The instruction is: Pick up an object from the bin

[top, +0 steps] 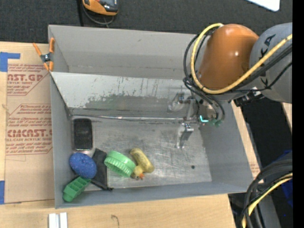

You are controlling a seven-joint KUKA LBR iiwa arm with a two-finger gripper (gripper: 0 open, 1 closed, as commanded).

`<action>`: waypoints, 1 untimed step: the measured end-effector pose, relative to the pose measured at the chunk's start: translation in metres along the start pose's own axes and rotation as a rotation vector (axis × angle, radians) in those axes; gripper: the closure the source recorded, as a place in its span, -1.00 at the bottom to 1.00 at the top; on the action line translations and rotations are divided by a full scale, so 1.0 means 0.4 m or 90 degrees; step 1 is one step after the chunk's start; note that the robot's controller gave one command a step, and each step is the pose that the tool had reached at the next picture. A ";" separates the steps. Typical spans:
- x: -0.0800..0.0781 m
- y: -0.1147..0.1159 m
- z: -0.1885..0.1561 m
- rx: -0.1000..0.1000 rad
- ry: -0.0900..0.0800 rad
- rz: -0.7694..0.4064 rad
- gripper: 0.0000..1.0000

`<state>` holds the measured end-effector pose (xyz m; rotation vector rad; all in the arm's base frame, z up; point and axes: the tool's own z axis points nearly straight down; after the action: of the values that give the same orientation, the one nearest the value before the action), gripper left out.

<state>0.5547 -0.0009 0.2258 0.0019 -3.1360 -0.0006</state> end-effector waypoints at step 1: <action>-0.004 0.000 -0.010 0.000 -0.005 0.000 -1.00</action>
Offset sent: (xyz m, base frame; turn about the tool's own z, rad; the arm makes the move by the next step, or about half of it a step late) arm -0.0405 0.0087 -0.1558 -0.1335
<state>0.5562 -0.0009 0.2296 0.0019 -3.1436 -0.0006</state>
